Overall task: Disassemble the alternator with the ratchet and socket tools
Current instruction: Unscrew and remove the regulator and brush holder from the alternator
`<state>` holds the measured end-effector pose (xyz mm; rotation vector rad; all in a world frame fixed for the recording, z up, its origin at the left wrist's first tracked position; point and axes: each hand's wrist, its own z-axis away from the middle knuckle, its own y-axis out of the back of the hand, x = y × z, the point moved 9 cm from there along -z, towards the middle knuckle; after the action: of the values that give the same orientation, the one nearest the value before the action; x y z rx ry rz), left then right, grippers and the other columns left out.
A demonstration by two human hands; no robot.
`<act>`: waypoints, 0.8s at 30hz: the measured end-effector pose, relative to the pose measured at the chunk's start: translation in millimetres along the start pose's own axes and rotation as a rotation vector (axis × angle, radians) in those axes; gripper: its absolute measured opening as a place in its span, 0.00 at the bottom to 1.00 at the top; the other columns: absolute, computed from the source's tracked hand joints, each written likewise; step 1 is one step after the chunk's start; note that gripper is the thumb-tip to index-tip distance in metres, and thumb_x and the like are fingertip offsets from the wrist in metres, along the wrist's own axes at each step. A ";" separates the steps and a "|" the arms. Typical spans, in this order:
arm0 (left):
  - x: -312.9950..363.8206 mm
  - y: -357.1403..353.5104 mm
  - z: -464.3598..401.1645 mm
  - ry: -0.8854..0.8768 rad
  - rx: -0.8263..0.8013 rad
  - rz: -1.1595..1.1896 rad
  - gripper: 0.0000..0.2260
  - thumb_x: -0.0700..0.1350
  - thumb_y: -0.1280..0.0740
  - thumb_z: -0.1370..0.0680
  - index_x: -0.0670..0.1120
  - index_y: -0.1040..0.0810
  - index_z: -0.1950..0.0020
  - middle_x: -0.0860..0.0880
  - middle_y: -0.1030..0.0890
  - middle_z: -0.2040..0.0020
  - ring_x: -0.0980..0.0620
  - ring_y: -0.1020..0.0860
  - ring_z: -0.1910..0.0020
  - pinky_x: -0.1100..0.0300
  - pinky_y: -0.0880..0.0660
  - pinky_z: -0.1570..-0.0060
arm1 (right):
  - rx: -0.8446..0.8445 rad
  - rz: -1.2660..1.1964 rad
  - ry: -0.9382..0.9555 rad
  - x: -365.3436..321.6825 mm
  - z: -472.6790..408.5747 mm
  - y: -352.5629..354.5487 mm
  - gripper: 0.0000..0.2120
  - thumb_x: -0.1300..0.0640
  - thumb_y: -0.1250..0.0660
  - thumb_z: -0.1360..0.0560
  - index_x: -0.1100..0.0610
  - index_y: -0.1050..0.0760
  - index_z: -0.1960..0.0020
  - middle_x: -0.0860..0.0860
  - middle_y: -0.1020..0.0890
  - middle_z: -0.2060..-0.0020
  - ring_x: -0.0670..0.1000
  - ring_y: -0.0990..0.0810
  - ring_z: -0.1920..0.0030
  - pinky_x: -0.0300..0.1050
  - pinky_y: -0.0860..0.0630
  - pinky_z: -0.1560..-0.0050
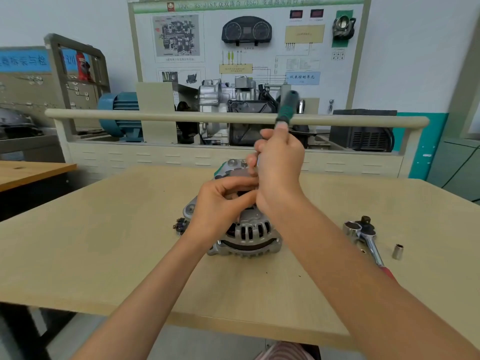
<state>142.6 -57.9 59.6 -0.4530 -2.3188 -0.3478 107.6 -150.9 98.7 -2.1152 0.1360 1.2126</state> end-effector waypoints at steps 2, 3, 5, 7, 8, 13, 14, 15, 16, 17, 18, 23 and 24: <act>-2.8 1.4 -1.7 0.037 0.005 -0.021 0.11 0.38 0.29 0.28 0.55 0.17 0.57 0.53 0.19 0.70 0.56 0.27 0.75 0.64 0.27 0.73 | -0.228 0.222 -0.169 4.4 -8.9 -17.3 0.16 0.53 0.46 0.18 0.58 0.30 0.60 0.46 0.33 0.79 0.44 0.37 0.83 0.32 0.42 0.81; -4.0 0.7 -1.8 0.051 -0.004 -0.027 0.09 0.39 0.29 0.28 0.54 0.17 0.56 0.54 0.19 0.70 0.57 0.28 0.76 0.65 0.29 0.74 | -0.408 0.360 -0.258 9.8 -9.0 -30.0 0.15 0.53 0.46 0.18 0.58 0.29 0.59 0.45 0.34 0.81 0.43 0.37 0.84 0.33 0.42 0.81; -5.9 0.1 -1.2 0.067 -0.006 -0.035 0.08 0.39 0.29 0.28 0.53 0.18 0.55 0.53 0.20 0.73 0.59 0.31 0.78 0.69 0.31 0.72 | -0.788 0.623 -0.415 23.3 4.7 -51.5 0.15 0.53 0.46 0.18 0.59 0.28 0.56 0.44 0.35 0.81 0.42 0.38 0.84 0.33 0.42 0.82; -9.4 4.0 -1.3 0.096 0.039 -0.027 0.08 0.40 0.27 0.30 0.53 0.17 0.58 0.42 0.19 0.68 0.53 0.26 0.72 0.64 0.27 0.67 | -1.050 0.837 -0.513 33.0 21.2 -59.0 0.15 0.52 0.46 0.18 0.60 0.26 0.54 0.44 0.35 0.80 0.41 0.38 0.83 0.33 0.42 0.80; -10.6 6.8 -1.2 0.109 0.066 -0.010 0.08 0.39 0.26 0.31 0.52 0.17 0.59 0.40 0.18 0.64 0.50 0.22 0.67 0.62 0.24 0.62 | -1.117 0.911 -0.539 35.3 27.3 -59.8 0.15 0.52 0.46 0.18 0.60 0.25 0.53 0.44 0.35 0.80 0.41 0.38 0.83 0.32 0.42 0.80; -3.8 3.1 -1.0 0.077 0.044 0.039 0.10 0.31 0.28 0.32 0.47 0.18 0.63 0.55 0.17 0.67 0.61 0.19 0.65 0.72 0.26 0.63 | -0.763 0.672 -0.254 23.6 15.0 -59.9 0.14 0.54 0.44 0.19 0.59 0.24 0.57 0.47 0.33 0.77 0.43 0.37 0.82 0.35 0.41 0.79; -0.9 2.0 -0.5 0.049 0.033 0.028 0.14 0.28 0.30 0.32 0.48 0.19 0.65 0.56 0.18 0.70 0.63 0.20 0.68 0.73 0.27 0.66 | -0.523 0.506 -0.108 13.5 8.4 -48.2 0.15 0.54 0.45 0.18 0.58 0.26 0.59 0.48 0.32 0.76 0.45 0.36 0.81 0.36 0.40 0.79; 1.3 1.8 0.3 0.023 0.033 0.012 0.19 0.25 0.32 0.32 0.51 0.20 0.68 0.58 0.20 0.73 0.65 0.22 0.72 0.75 0.30 0.70 | -0.279 0.326 0.036 2.8 7.5 -30.4 0.15 0.54 0.47 0.18 0.56 0.28 0.60 0.49 0.32 0.74 0.47 0.34 0.79 0.37 0.37 0.77; 2.5 1.3 0.7 0.009 0.031 -0.003 0.23 0.24 0.34 0.32 0.53 0.21 0.69 0.59 0.21 0.75 0.67 0.25 0.75 0.76 0.32 0.73 | -0.093 0.147 0.126 -4.0 11.3 -14.8 0.16 0.54 0.49 0.17 0.55 0.31 0.61 0.50 0.31 0.74 0.48 0.33 0.77 0.38 0.36 0.77; 3.1 0.6 0.6 0.005 0.025 -0.015 0.24 0.23 0.35 0.32 0.54 0.21 0.69 0.60 0.22 0.76 0.67 0.26 0.76 0.77 0.33 0.74 | -0.007 0.016 0.151 -5.3 12.7 -7.5 0.16 0.54 0.50 0.17 0.55 0.33 0.61 0.50 0.32 0.73 0.48 0.34 0.78 0.37 0.36 0.78; 3.4 -0.1 0.2 0.003 0.018 -0.020 0.23 0.24 0.35 0.32 0.54 0.21 0.67 0.60 0.22 0.75 0.67 0.26 0.76 0.77 0.33 0.74 | -0.007 -0.039 0.119 -2.7 9.8 -7.4 0.16 0.54 0.51 0.17 0.56 0.33 0.61 0.50 0.32 0.74 0.47 0.34 0.79 0.35 0.37 0.79; -5.7 5.1 -0.2 0.062 0.049 -0.009 0.08 0.37 0.27 0.30 0.51 0.17 0.63 0.47 0.17 0.66 0.53 0.20 0.66 0.67 0.25 0.64 | -0.850 0.680 -0.389 34.4 20.2 -59.5 0.15 0.54 0.45 0.19 0.60 0.24 0.55 0.45 0.34 0.80 0.43 0.38 0.83 0.33 0.42 0.82; -7.4 5.1 -0.3 0.075 0.043 0.008 0.06 0.37 0.27 0.31 0.48 0.17 0.61 0.46 0.16 0.63 0.53 0.19 0.62 0.67 0.23 0.61 | -0.981 0.754 -0.460 38.8 26.9 -62.1 0.15 0.54 0.45 0.19 0.60 0.24 0.53 0.45 0.35 0.80 0.42 0.39 0.83 0.33 0.43 0.81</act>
<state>149.8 -55.1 55.1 -0.4216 -2.2466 -0.3052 135.0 -78.3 90.6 -2.5702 0.1536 2.5896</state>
